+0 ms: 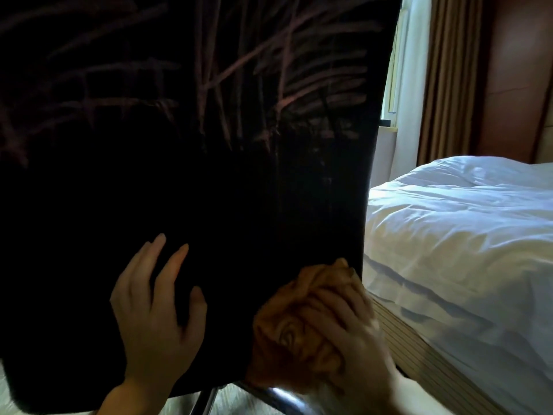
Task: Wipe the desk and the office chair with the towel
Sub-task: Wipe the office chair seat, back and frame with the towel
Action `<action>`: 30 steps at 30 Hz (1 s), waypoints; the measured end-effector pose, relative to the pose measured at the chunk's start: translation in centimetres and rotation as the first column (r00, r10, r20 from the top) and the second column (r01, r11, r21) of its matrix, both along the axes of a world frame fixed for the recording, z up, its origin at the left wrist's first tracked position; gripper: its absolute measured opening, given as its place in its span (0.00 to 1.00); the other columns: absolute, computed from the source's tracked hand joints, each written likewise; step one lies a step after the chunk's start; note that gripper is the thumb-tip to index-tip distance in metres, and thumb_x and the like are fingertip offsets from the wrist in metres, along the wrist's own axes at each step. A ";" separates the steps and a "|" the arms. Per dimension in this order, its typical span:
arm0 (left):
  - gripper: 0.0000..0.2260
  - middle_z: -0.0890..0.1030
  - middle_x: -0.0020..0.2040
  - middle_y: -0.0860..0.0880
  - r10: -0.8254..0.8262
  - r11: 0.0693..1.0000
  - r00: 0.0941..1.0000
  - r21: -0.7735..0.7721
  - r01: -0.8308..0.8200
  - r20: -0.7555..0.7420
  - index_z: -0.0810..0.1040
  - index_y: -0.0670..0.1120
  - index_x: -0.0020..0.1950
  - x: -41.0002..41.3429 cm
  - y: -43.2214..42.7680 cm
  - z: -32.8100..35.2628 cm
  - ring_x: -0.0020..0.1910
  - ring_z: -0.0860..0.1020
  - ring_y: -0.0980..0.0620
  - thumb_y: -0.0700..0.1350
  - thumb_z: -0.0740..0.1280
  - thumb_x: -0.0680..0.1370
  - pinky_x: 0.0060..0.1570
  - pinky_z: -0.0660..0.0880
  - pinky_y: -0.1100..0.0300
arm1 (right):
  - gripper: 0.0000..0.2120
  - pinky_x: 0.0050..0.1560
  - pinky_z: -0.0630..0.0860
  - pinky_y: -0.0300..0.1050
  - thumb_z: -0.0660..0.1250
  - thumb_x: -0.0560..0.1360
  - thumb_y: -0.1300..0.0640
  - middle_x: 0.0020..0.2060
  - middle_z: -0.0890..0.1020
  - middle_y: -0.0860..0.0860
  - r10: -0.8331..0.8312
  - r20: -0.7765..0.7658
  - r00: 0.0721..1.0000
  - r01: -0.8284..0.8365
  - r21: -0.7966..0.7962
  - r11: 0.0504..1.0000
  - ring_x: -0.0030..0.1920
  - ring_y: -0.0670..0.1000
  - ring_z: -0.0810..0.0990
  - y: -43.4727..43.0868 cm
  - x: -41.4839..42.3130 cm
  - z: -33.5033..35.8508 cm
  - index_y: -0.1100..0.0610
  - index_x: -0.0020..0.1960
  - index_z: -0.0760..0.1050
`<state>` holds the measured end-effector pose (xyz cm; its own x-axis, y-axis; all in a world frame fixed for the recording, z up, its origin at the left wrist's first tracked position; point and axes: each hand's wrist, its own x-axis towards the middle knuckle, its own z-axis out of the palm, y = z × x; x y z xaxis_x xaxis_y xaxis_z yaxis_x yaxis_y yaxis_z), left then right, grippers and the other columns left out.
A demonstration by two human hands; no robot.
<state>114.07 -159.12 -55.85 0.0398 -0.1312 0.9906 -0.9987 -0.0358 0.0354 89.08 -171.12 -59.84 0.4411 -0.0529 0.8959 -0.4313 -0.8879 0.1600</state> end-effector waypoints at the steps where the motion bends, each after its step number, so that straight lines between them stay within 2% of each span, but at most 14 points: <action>1: 0.21 0.74 0.68 0.29 -0.009 1.000 1.000 -0.006 0.009 -0.008 0.70 0.40 0.69 -0.1 0.0 0.1 0.67 0.73 0.28 0.48 0.62 0.78 0.62 0.71 0.28 | 0.21 0.69 0.72 0.63 0.70 0.72 0.49 0.64 0.81 0.51 0.037 0.043 0.998 -0.037 0.011 0.999 0.68 0.58 0.77 -0.1 -0.6 1.5 0.55 0.62 0.84; 5: 0.20 0.74 0.67 0.28 0.011 0.999 1.000 -0.039 -0.012 -0.020 0.70 0.41 0.68 -0.5 -0.1 0.2 0.66 0.74 0.27 0.47 0.63 0.78 0.61 0.71 0.28 | 0.22 0.67 0.71 0.63 0.70 0.74 0.60 0.67 0.78 0.56 0.054 0.388 0.920 -0.061 0.005 0.998 0.66 0.63 0.76 -0.5 -0.7 11.3 0.59 0.67 0.79; 7: 0.19 0.75 0.66 0.28 0.011 0.998 1.000 -0.057 -0.012 -0.018 0.71 0.41 0.67 -0.7 -0.1 0.4 0.64 0.75 0.26 0.46 0.63 0.78 0.61 0.71 0.30 | 0.24 0.73 0.67 0.58 0.69 0.75 0.59 0.72 0.73 0.57 0.018 0.525 0.851 -0.013 -0.013 1.000 0.71 0.60 0.72 -0.9 0.6 15.1 0.56 0.71 0.75; 9: 0.18 0.76 0.65 0.29 0.019 0.997 0.999 -0.079 -0.021 -0.029 0.74 0.40 0.66 -0.7 0.0 0.8 0.64 0.74 0.28 0.46 0.64 0.78 0.62 0.70 0.33 | 0.28 0.75 0.65 0.58 0.68 0.73 0.59 0.75 0.70 0.58 -0.018 0.559 0.829 -0.010 0.046 0.999 0.75 0.58 0.68 -1.1 2.3 17.0 0.55 0.73 0.73; 11: 0.17 0.77 0.64 0.30 0.028 0.996 0.998 -0.079 -0.032 -0.054 0.79 0.37 0.63 -0.5 0.2 1.3 0.63 0.74 0.30 0.46 0.64 0.78 0.63 0.67 0.38 | 0.28 0.72 0.67 0.64 0.67 0.72 0.57 0.74 0.71 0.61 -0.083 0.546 0.834 0.018 0.123 0.992 0.75 0.63 0.69 -0.7 4.6 15.8 0.59 0.72 0.75; 14: 0.17 0.78 0.63 0.33 0.031 0.998 0.998 -0.052 -0.033 -0.054 0.82 0.36 0.60 -0.1 0.6 2.3 0.62 0.75 0.31 0.46 0.64 0.79 0.61 0.67 0.42 | 0.22 0.66 0.70 0.70 0.65 0.73 0.52 0.68 0.77 0.63 -0.139 0.422 0.896 0.090 0.135 0.987 0.70 0.69 0.72 1.3 6.8 10.4 0.57 0.65 0.78; 17: 0.16 0.78 0.64 0.35 0.032 0.999 0.999 -0.031 -0.032 0.005 0.82 0.38 0.61 0.0 1.0 3.4 0.63 0.74 0.35 0.46 0.65 0.79 0.60 0.68 0.43 | 0.20 0.64 0.70 0.73 0.66 0.74 0.45 0.66 0.81 0.59 -0.096 -0.037 0.995 0.090 -0.124 0.988 0.70 0.66 0.70 2.7 5.4 6.4 0.50 0.63 0.82; 18: 0.16 0.78 0.64 0.36 0.032 0.999 0.999 -0.025 -0.032 0.014 0.82 0.38 0.61 -0.1 1.1 3.7 0.64 0.73 0.36 0.46 0.65 0.79 0.61 0.68 0.42 | 0.18 0.64 0.71 0.72 0.66 0.76 0.46 0.65 0.82 0.57 -0.089 -0.143 0.986 0.058 -0.202 0.978 0.70 0.66 0.73 2.4 4.4 6.7 0.51 0.61 0.84; 19: 0.16 0.78 0.64 0.36 0.033 0.999 0.999 -0.023 -0.033 0.011 0.83 0.39 0.61 -0.1 1.1 4.0 0.64 0.73 0.37 0.46 0.65 0.79 0.62 0.68 0.43 | 0.16 0.64 0.73 0.70 0.67 0.77 0.49 0.65 0.82 0.57 -0.072 -0.162 0.984 0.033 -0.234 0.972 0.69 0.65 0.75 1.9 3.3 7.7 0.53 0.60 0.85; 20: 0.17 0.78 0.64 0.37 0.030 0.999 1.000 -0.016 -0.030 0.003 0.83 0.39 0.61 -0.2 1.0 4.2 0.65 0.73 0.37 0.46 0.64 0.79 0.63 0.67 0.43 | 0.15 0.64 0.74 0.67 0.69 0.77 0.53 0.65 0.82 0.57 -0.039 -0.109 0.993 0.014 -0.215 0.976 0.68 0.65 0.77 1.4 2.4 9.0 0.56 0.61 0.85; 22: 0.17 0.78 0.65 0.38 0.030 0.999 0.999 -0.019 -0.030 -0.018 0.83 0.39 0.61 -0.3 1.2 4.6 0.65 0.74 0.37 0.47 0.63 0.79 0.64 0.67 0.44 | 0.20 0.64 0.73 0.65 0.72 0.72 0.59 0.68 0.78 0.57 0.003 0.157 0.988 0.016 -0.124 0.992 0.68 0.63 0.76 0.2 1.3 12.8 0.59 0.63 0.82; 25: 0.18 0.79 0.65 0.37 0.014 1.000 0.999 0.005 -0.014 -0.046 0.83 0.39 0.61 -1.0 1.2 4.6 0.64 0.76 0.34 0.48 0.62 0.79 0.64 0.69 0.40 | 0.24 0.69 0.69 0.61 0.70 0.70 0.57 0.73 0.72 0.55 -0.100 0.531 0.841 0.100 0.029 0.995 0.71 0.61 0.71 -0.6 1.1 16.8 0.54 0.67 0.77; 28: 0.18 0.80 0.64 0.37 -0.003 1.000 0.997 0.022 0.005 -0.075 0.84 0.38 0.61 -1.1 1.4 4.9 0.64 0.77 0.34 0.48 0.62 0.79 0.64 0.71 0.39 | 0.32 0.68 0.70 0.63 0.69 0.65 0.58 0.71 0.73 0.57 -0.188 0.609 0.770 0.015 0.278 0.960 0.71 0.62 0.70 0.5 4.7 17.4 0.56 0.70 0.74; 30: 0.18 0.80 0.64 0.39 -0.026 0.999 0.996 0.027 0.029 -0.082 0.83 0.39 0.61 -1.0 1.7 5.1 0.64 0.77 0.35 0.48 0.62 0.78 0.64 0.70 0.41 | 0.29 0.65 0.70 0.67 0.69 0.63 0.58 0.64 0.78 0.60 -0.192 0.590 0.784 0.012 0.294 0.956 0.65 0.65 0.74 1.7 7.3 16.1 0.61 0.64 0.78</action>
